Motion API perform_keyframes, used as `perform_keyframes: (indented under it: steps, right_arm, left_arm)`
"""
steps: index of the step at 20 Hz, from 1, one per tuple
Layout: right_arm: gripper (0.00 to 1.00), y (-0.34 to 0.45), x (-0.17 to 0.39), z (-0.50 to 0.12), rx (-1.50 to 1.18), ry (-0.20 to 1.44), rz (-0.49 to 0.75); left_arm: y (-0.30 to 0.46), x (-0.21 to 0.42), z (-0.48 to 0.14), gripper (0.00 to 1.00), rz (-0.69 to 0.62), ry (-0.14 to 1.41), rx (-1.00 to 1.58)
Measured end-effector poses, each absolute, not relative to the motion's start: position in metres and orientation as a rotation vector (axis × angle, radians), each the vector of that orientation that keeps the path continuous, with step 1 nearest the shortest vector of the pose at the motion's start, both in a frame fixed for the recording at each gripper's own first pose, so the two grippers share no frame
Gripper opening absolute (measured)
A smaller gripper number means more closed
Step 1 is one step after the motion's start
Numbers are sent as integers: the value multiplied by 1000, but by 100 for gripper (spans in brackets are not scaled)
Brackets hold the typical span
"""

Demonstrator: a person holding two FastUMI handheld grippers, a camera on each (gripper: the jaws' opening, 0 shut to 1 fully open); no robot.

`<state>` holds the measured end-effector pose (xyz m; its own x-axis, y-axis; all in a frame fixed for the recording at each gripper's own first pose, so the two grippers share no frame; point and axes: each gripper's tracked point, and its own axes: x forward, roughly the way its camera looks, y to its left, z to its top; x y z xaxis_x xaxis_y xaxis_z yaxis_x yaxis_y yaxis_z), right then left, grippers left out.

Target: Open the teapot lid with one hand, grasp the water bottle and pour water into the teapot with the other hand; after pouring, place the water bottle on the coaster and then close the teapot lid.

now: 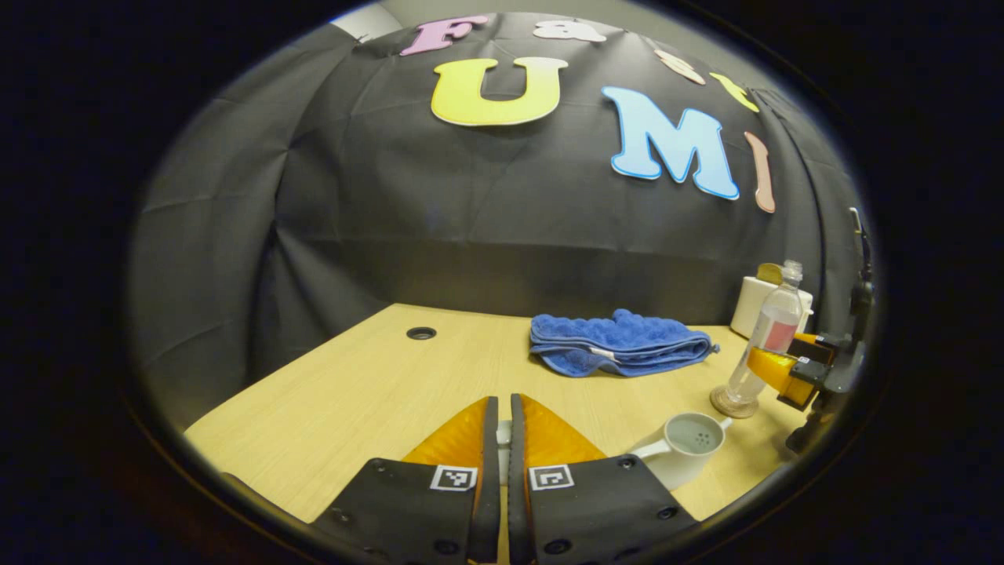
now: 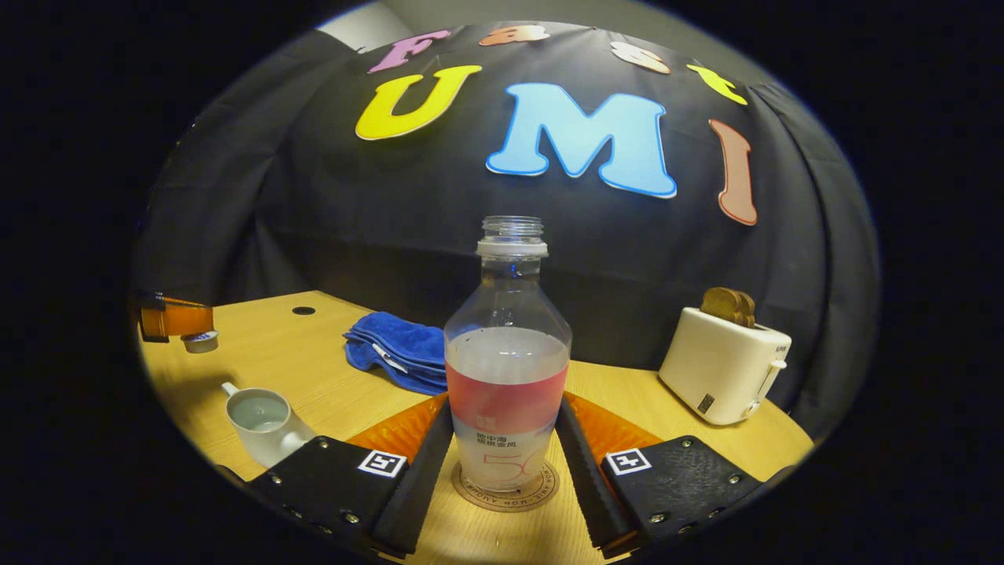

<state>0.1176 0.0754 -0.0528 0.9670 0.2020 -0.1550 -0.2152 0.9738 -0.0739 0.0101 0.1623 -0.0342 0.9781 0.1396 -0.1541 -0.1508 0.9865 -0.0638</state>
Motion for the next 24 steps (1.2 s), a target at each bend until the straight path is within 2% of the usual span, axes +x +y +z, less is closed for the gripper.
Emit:
perform_keyframes:
  steps: [12,14,15,24]
  right_arm:
    - [79,65,126,-70,8,199,215]
    - [83,62,123,-66,-9,186,203]
    - [90,60,121,-62,-12,175,201]
    - [90,52,87,-41,30,74,205]
  left_arm:
    - [155,12,-37,11,130,152,-67]
    - [153,13,-36,11,124,148,-67]
    - [152,13,-36,11,120,146,-67]
    - [121,14,-22,11,40,105,-68]
